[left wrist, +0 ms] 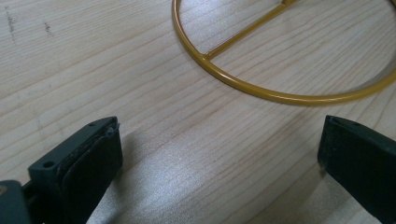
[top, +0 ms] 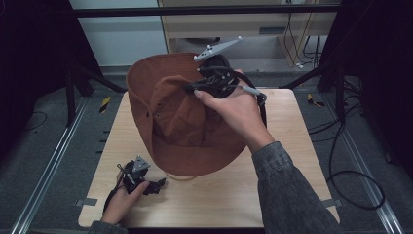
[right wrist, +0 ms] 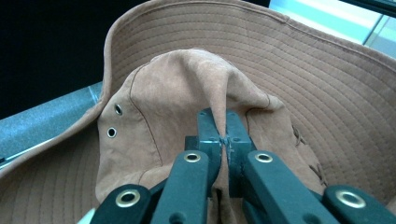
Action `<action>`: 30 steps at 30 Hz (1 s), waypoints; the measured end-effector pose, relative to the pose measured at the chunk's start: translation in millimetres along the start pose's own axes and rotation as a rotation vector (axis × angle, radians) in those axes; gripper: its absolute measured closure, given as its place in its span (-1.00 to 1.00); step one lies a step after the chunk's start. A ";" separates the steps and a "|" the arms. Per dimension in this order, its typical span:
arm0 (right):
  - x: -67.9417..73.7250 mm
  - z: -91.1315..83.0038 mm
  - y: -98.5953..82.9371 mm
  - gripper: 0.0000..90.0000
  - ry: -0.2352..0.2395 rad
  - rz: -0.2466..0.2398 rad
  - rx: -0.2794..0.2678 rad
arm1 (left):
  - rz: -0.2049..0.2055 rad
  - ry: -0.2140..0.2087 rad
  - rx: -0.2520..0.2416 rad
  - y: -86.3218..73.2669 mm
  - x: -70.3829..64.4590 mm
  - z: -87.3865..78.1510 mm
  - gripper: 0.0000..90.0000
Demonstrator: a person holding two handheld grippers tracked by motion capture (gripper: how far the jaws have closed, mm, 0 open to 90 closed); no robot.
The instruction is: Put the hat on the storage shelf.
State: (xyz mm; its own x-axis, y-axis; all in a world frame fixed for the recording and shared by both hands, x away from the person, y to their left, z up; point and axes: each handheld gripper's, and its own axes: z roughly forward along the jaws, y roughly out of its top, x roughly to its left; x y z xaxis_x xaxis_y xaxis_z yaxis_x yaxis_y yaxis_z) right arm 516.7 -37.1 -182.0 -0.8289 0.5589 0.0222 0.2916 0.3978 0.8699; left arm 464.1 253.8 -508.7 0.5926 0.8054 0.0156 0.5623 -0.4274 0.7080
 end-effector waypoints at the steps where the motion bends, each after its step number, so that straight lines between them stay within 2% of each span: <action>1: 0.8 1.0 0.7 0.98 0.001 -0.002 0.000 | 0.000 0.000 0.000 0.0 0.0 0.0 -1.00; 11: 8.2 25.8 1.1 0.98 0.035 -0.005 0.021 | 0.004 -0.003 0.003 0.1 -0.2 -0.1 -1.00; 30: 8.1 48.8 -12.5 0.97 0.061 0.011 0.065 | 0.005 -0.003 0.002 0.1 -0.2 0.0 -1.00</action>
State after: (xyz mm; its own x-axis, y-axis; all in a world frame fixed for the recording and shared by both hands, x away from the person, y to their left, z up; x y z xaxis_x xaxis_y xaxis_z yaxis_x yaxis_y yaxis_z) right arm 529.6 -2.0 -216.7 -0.8522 0.5193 0.0634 0.3297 0.4391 0.8358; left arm 464.0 253.6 -508.6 0.5975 0.8017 0.0167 0.5605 -0.4324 0.7063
